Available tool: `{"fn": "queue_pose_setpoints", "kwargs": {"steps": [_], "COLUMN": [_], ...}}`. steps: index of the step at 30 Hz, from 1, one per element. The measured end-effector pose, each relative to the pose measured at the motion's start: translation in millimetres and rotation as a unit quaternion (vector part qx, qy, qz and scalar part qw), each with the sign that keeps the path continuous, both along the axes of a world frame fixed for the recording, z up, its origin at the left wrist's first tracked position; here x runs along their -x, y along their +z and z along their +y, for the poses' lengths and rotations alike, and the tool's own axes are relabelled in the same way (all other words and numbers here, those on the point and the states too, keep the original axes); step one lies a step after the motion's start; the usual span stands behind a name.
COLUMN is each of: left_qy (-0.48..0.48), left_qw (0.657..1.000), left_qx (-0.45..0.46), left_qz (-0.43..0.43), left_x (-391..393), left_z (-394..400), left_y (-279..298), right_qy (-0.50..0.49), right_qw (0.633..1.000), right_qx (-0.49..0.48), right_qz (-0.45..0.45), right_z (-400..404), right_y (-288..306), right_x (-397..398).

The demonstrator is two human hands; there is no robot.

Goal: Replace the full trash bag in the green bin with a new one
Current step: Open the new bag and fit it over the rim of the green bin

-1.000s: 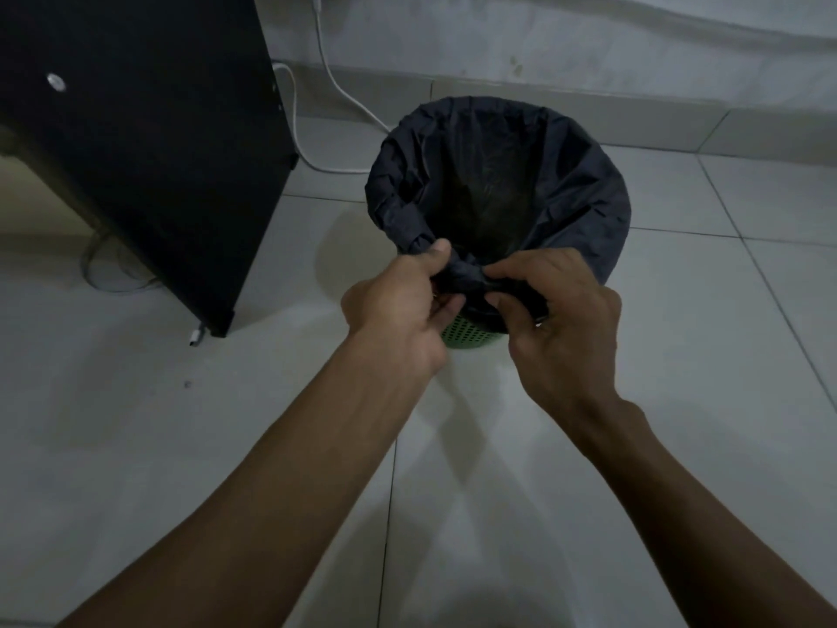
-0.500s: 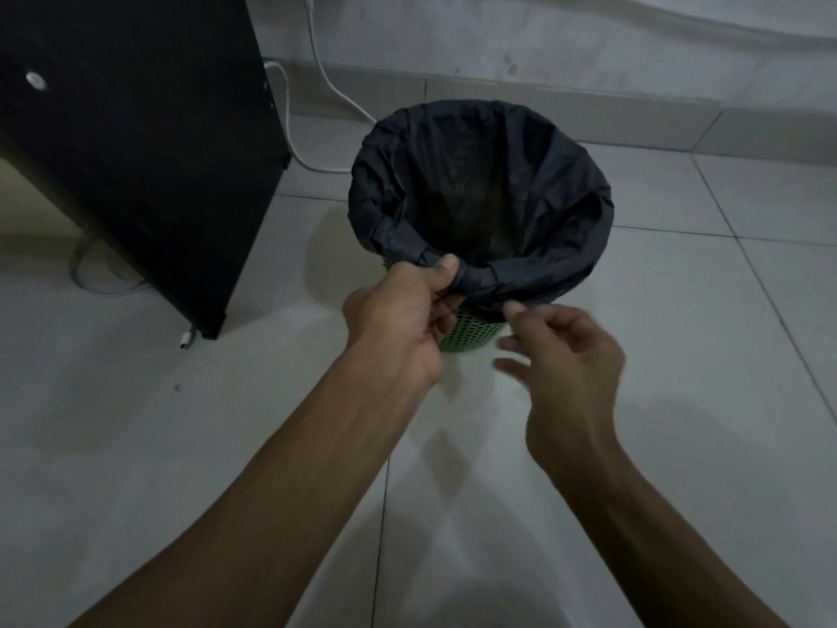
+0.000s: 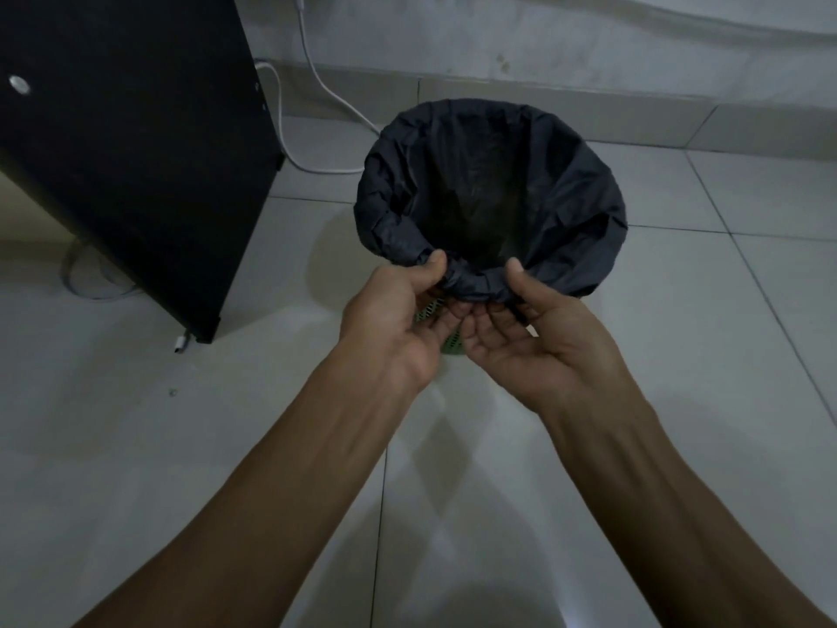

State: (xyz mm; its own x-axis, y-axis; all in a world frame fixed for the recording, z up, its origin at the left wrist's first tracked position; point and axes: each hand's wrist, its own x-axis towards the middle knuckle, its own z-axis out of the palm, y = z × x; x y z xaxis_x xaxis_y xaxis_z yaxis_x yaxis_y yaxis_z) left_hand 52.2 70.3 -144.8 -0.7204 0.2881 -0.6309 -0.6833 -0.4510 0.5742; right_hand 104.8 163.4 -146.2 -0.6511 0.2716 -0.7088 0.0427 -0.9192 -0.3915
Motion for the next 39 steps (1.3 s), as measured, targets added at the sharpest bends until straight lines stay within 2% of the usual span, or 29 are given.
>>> {"fn": "queue_pose_setpoints", "kwargs": {"steps": [5, 10, 14, 17, 22, 32, 39], "left_qy": [-0.060, -0.008, 0.005, 0.011, 0.012, -0.009, -0.024], "left_qw": [0.994, 0.997, 0.997, 0.996, 0.994, 0.994, 0.993], "left_qx": [0.073, 0.074, 0.066, 0.069, 0.081, 0.041, 0.047], "left_qz": [0.062, 0.036, 0.039, 0.059, 0.077, 0.097, 0.109], "left_x": [-9, -11, -11, -10, -4, 8, 20], "left_z": [5, 5, 1, -4, -12, -15, -22], "left_y": [-4, -7, -9, -10, -12, -9, -8], "right_qy": [-0.021, 0.021, 0.046, 0.049, -0.001, -0.060, -0.024], "right_qw": [0.997, 0.988, 0.984, 0.989, 1.000, 0.995, 0.984], "right_qx": [-0.074, -0.150, -0.170, -0.137, -0.019, -0.009, 0.003], "right_qz": [0.021, 0.039, 0.000, -0.038, -0.017, 0.081, 0.177], "right_z": [5, 8, 9, 11, 18, 24, 26], "right_y": [-5, -12, -13, -13, -6, -9, -29], "right_x": [-2, -3, -5, -10, -12, -8, -11]}}
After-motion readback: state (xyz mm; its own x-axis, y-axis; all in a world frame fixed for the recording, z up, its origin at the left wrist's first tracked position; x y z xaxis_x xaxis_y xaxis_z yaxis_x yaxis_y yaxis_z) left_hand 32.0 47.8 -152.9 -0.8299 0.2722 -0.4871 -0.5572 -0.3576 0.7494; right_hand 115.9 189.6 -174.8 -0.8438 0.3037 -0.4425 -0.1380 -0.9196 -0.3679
